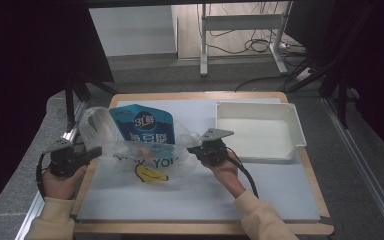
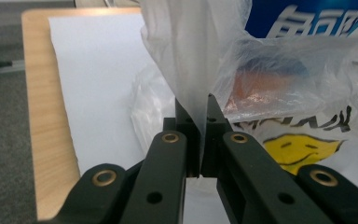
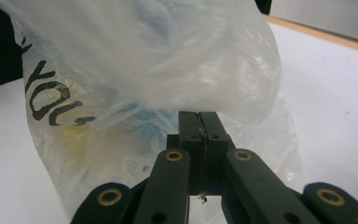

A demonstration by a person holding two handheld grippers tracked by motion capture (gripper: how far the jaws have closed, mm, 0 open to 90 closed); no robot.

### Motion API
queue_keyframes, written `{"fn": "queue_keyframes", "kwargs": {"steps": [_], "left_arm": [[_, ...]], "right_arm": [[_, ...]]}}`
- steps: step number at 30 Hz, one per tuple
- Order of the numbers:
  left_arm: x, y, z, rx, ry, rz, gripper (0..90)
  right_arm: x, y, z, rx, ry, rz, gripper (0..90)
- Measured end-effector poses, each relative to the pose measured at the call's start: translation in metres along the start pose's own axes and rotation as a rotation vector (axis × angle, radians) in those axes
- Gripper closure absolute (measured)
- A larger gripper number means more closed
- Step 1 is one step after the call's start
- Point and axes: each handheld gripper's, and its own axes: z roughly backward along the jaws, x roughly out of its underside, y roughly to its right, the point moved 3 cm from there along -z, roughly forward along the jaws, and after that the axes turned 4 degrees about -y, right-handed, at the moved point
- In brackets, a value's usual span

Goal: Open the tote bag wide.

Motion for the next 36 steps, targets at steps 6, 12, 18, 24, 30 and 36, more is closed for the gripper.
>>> {"fn": "queue_keyframes", "kwargs": {"steps": [6,12,18,24,30,36], "left_arm": [[0.011,-0.001,-0.009,0.001,-0.036,0.017,89.8],[0.017,-0.002,-0.012,-0.001,-0.049,0.028,89.9],[0.022,-0.002,-0.016,0.000,-0.070,0.025,89.8],[0.026,-0.002,-0.023,0.003,-0.087,0.026,89.8],[0.033,-0.003,-0.033,0.002,-0.119,0.031,89.8],[0.038,-0.004,-0.039,-0.012,-0.145,0.019,89.8]], "right_arm": [[0.006,0.000,-0.007,0.004,-0.048,-0.007,89.2],[0.013,0.001,-0.010,0.003,-0.070,-0.008,89.2],[0.023,0.000,-0.016,0.013,-0.113,-0.003,89.1],[0.028,0.003,-0.021,0.021,-0.135,-0.013,89.2],[0.035,0.003,-0.028,0.025,-0.182,-0.013,89.2],[0.040,0.003,-0.032,0.022,-0.221,-0.012,89.2]]}}
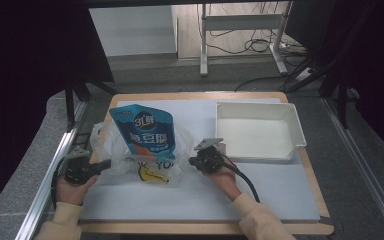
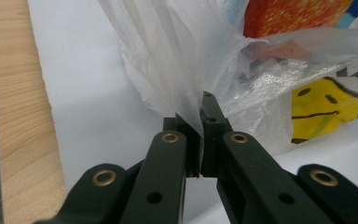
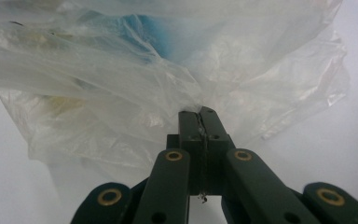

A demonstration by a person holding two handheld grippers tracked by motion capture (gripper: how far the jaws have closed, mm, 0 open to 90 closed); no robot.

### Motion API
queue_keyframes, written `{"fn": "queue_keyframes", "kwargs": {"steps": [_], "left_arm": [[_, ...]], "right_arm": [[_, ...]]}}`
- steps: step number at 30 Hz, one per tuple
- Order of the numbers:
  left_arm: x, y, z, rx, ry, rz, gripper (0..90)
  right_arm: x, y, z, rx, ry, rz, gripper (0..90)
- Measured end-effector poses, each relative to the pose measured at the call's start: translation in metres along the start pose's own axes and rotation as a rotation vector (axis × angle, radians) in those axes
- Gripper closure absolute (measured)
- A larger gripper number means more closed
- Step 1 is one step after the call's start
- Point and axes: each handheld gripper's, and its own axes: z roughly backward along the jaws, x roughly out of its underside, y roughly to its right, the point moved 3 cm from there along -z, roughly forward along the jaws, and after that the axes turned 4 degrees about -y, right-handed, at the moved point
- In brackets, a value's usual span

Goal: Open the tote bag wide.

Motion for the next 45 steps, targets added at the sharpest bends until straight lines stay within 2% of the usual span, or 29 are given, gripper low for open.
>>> {"fn": "queue_keyframes", "kwargs": {"steps": [9,18,28,45], "left_arm": [[0.006,-0.002,-0.010,0.011,-0.030,0.005,89.8],[0.011,-0.002,-0.018,0.007,-0.056,0.001,89.7],[0.022,-0.003,-0.034,0.001,-0.123,-0.006,89.5],[0.022,-0.001,-0.037,0.005,-0.134,-0.004,89.0]], "right_arm": [[0.009,0.001,-0.007,0.006,-0.051,-0.003,89.1],[0.012,0.003,-0.005,0.004,-0.048,-0.009,89.2],[0.014,0.006,-0.002,-0.003,-0.047,-0.020,89.2],[0.015,0.006,-0.002,0.009,-0.041,-0.015,88.9]]}}
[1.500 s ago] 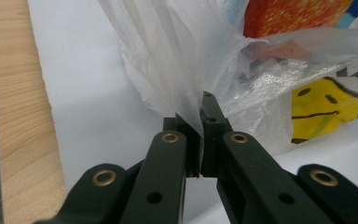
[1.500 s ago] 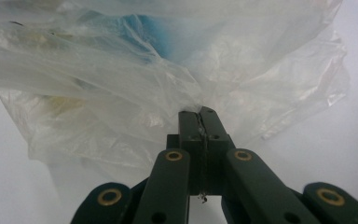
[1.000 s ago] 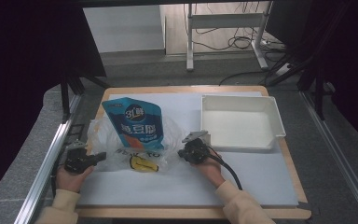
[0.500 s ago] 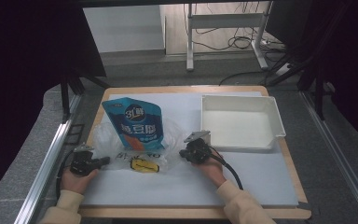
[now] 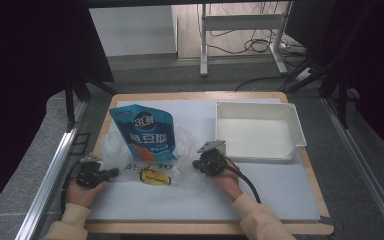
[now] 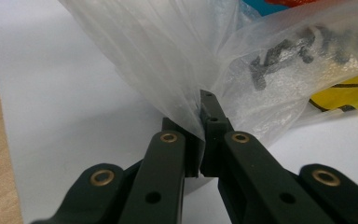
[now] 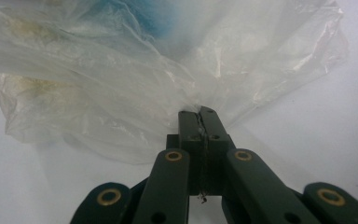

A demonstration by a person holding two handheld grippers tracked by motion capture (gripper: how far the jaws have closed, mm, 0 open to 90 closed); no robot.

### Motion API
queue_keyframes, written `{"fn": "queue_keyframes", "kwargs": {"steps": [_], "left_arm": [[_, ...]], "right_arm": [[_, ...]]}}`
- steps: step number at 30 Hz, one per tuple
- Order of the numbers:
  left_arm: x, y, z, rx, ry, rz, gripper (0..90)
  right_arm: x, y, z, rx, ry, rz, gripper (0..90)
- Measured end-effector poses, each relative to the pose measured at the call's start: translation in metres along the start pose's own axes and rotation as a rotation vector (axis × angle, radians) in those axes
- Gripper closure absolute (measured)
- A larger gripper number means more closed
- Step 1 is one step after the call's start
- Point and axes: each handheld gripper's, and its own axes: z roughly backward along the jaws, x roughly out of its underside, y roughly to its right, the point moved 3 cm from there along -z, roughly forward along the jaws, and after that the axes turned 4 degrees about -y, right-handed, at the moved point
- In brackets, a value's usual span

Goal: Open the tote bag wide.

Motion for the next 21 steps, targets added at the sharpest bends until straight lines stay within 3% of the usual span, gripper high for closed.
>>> {"fn": "queue_keyframes", "kwargs": {"steps": [4,7,10,13,16,19,21], "left_arm": [[0.000,0.000,0.000,-0.002,0.000,-0.002,88.9],[0.000,0.001,0.000,-0.002,0.001,-0.003,88.8],[0.000,0.001,-0.001,0.000,0.002,-0.003,88.8],[0.000,0.001,-0.001,0.003,0.002,-0.003,88.9],[0.000,0.001,-0.001,0.003,0.002,-0.004,89.0],[0.000,0.001,-0.001,0.001,0.002,-0.004,89.0],[0.000,0.001,-0.001,0.002,0.001,-0.005,89.0]], "right_arm": [[0.000,-0.001,0.000,-0.002,0.001,0.001,87.6],[-0.001,-0.002,0.005,-0.007,0.009,0.003,76.7],[-0.002,-0.005,0.019,-0.021,0.047,0.001,64.5],[-0.001,-0.007,0.038,-0.002,0.089,0.000,55.9],[-0.001,-0.006,0.051,0.007,0.119,-0.008,52.7],[-0.005,0.001,0.075,0.032,0.190,-0.030,49.6],[-0.006,0.002,0.079,0.034,0.202,-0.034,49.3]]}}
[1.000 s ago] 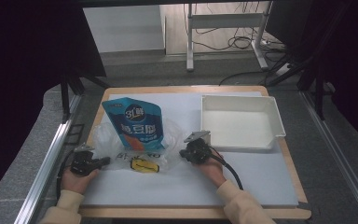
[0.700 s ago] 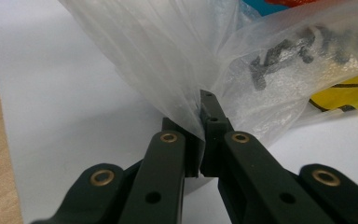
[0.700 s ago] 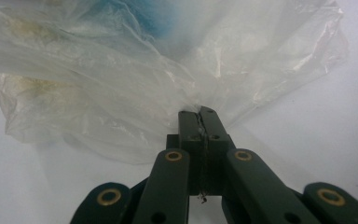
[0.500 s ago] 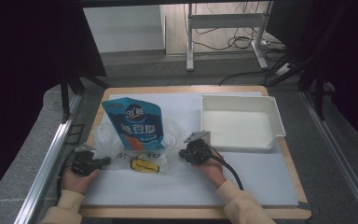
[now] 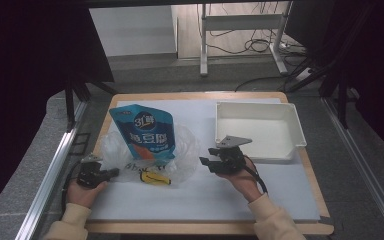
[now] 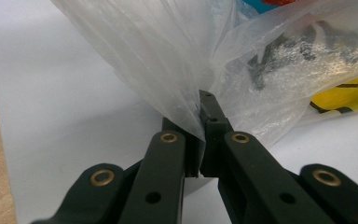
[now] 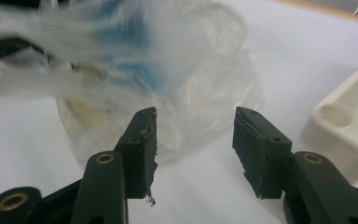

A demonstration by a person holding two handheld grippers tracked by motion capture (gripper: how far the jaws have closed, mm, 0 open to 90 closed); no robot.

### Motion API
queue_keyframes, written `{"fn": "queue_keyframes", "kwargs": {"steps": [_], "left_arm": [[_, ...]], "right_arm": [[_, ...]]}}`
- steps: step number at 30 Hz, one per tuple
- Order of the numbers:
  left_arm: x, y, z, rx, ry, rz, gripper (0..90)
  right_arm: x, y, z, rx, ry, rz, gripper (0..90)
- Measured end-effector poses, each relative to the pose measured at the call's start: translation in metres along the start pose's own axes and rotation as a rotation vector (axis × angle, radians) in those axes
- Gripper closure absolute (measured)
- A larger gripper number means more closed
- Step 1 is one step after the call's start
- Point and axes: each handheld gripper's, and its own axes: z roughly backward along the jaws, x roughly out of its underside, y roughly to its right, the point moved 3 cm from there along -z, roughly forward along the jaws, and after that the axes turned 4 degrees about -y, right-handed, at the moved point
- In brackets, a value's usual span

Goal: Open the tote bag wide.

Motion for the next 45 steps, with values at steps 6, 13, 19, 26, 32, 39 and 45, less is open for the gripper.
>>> {"fn": "queue_keyframes", "kwargs": {"steps": [6,13,19,26,32,39,45], "left_arm": [[0.000,0.000,0.000,0.000,0.002,0.005,88.9],[0.000,0.001,0.000,-0.002,0.002,0.005,88.9],[0.000,0.000,0.000,-0.001,0.001,0.003,88.8],[0.000,0.001,0.000,0.000,0.001,0.003,88.8],[0.000,0.001,0.000,0.000,-0.003,-0.001,88.8],[0.000,0.001,0.000,0.001,0.000,0.003,88.8],[0.000,0.001,0.000,0.002,-0.003,0.000,88.8]], "right_arm": [[-0.018,-0.001,0.014,-0.015,0.064,0.005,49.3],[-0.044,-0.004,0.009,-0.044,0.096,0.007,46.9],[-0.066,-0.009,0.004,-0.053,0.100,0.018,43.8],[-0.086,-0.023,-0.019,-0.064,0.037,0.053,43.4],[-0.079,-0.024,-0.036,-0.040,-0.038,0.060,47.2],[-0.070,-0.015,-0.044,-0.016,-0.091,0.036,74.9],[-0.058,-0.003,-0.048,0.020,-0.096,-0.001,87.6]]}}
